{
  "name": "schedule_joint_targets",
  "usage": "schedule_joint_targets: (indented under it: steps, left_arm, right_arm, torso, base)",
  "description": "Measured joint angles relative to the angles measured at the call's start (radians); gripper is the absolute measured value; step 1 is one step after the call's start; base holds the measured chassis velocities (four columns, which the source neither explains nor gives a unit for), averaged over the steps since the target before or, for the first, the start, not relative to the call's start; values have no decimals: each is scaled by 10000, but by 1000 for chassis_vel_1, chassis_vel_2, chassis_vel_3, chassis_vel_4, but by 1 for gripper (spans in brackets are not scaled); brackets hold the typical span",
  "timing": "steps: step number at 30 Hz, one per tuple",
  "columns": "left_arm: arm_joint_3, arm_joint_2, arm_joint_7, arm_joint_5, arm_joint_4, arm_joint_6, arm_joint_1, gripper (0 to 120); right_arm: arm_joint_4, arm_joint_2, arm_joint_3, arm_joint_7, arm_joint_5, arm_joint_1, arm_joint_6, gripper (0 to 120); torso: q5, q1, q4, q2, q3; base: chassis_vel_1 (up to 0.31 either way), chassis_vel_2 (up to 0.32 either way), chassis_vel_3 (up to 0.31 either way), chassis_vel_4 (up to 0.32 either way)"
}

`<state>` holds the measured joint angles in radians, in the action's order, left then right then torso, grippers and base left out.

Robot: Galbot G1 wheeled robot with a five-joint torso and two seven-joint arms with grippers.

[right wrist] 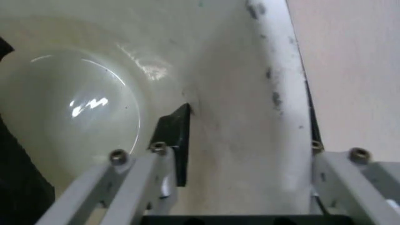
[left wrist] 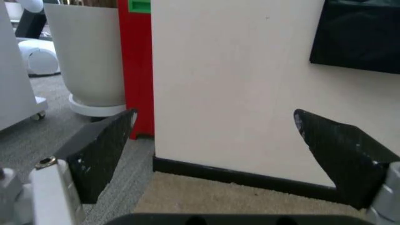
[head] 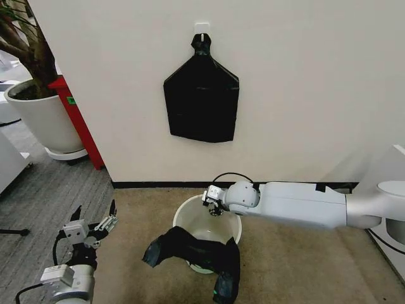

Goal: Place the garbage bag over the trash bin.

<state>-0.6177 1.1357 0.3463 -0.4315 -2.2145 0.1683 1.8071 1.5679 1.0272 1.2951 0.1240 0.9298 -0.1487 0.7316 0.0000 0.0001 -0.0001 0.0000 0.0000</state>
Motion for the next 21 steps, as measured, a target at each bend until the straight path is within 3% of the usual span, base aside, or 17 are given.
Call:
schedule_joint_targets:
  steps: [3, 11, 14, 16, 21]
  left_arm:
    - [145, 44, -2, 82, 66, 54, -50, 99]
    - [326, 23, -3, 151, 86, 62, -119, 99]
    - [399, 18, -3, 189, 114, 90, -89, 99]
    - [462, 15, -1, 214, 148, 109, -100, 99]
    - [633, 11, 6, 254, 189, 110, -188, 99]
  right_arm:
    - [361, 154, 323, 2096, 1551, -64, 0, 26]
    - [620, 180, 318, 4076, 3562, 43, -1, 26]
    - [873, 157, -390, 5433, 5548, 390, 4, 22]
    - [1212, 184, -1532, 7129, 7394, 1012, 4, 16]
    - [1719, 108, -2999, 8823, 9318, 2016, 3, 6]
  torso:
    - [-2, 0, 1, 0, 0]
    - [-2, 0, 0, 1, -1]
    - [-2, 0, 0, 1, 0]
    - [5, 0, 3, 1, 0]
    - [3, 0, 2, 1, 0]
  base:
    - [0, 0, 0, 0]
    - [0, 0, 0, 0]
    - [0, 0, 0, 0]
    - [0, 0, 0, 0]
    - [0, 0, 0, 0]
